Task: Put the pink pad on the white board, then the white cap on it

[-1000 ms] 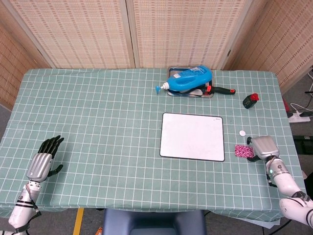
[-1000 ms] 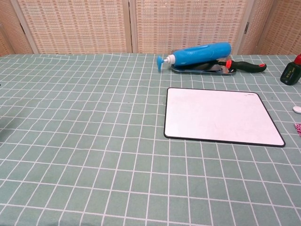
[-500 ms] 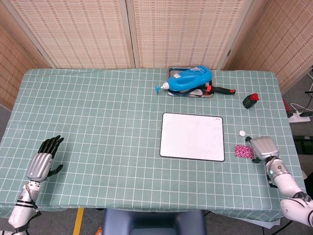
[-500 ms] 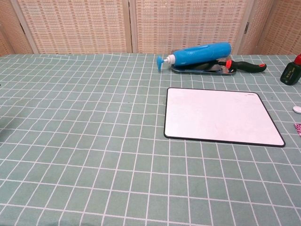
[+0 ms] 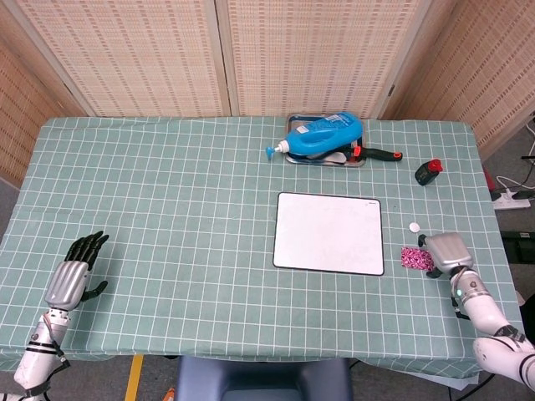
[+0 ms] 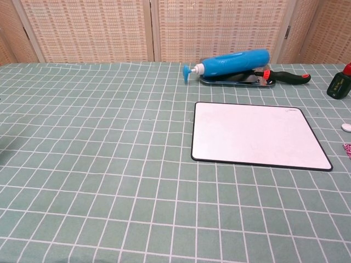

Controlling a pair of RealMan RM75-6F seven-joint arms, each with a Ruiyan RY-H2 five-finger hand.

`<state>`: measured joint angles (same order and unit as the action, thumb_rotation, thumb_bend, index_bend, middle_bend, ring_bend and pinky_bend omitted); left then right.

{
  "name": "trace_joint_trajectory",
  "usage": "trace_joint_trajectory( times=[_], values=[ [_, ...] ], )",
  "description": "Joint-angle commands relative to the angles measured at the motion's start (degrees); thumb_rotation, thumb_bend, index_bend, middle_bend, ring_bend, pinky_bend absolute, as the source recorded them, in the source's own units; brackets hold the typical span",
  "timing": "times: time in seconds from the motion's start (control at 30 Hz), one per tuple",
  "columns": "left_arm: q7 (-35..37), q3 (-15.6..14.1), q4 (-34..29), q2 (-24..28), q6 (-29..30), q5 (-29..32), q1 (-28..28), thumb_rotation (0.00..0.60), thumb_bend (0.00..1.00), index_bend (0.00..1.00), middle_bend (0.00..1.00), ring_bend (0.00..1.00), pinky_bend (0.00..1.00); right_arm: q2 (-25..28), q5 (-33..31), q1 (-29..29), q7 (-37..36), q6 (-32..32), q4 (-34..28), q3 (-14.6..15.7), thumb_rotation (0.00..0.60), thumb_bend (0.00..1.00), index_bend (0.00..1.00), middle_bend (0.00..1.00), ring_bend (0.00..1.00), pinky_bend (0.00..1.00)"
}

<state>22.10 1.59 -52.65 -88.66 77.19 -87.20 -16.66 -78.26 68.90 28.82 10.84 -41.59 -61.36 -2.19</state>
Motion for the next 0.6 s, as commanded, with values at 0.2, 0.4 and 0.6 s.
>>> trace_joint_trajectory(
  times=[0.2, 0.4, 0.6],
  values=[
    [0.2, 0.1, 0.0, 0.0, -0.1, 0.1, 0.0, 0.600, 0.22, 0.00, 0.00, 0.00, 0.00, -0.3, -0.5, 0.3, 0.2, 0.4, 0.2, -0.1, 0.600, 0.13, 0.36, 0.96, 0.98, 1.00],
    [0.5, 0.1, -0.1, 0.1, -0.3, 0.2, 0.0, 0.600, 0.22, 0.00, 0.00, 0.00, 0.00, -0.7, -1.2, 0.7, 0.3, 1.3, 0.9, -0.2, 0.600, 0.13, 0.37, 0.96, 0.98, 1.00],
    [0.7, 0.1, -0.2, 0.2, -0.5, 0.3, 0.0, 0.600, 0.22, 0.00, 0.00, 0.00, 0.00, -1.3, -1.5, 1.1, 0.1, 2.1, 1.5, -0.2, 0.600, 0.13, 0.39, 0.96, 0.98, 1.00]
  ],
)
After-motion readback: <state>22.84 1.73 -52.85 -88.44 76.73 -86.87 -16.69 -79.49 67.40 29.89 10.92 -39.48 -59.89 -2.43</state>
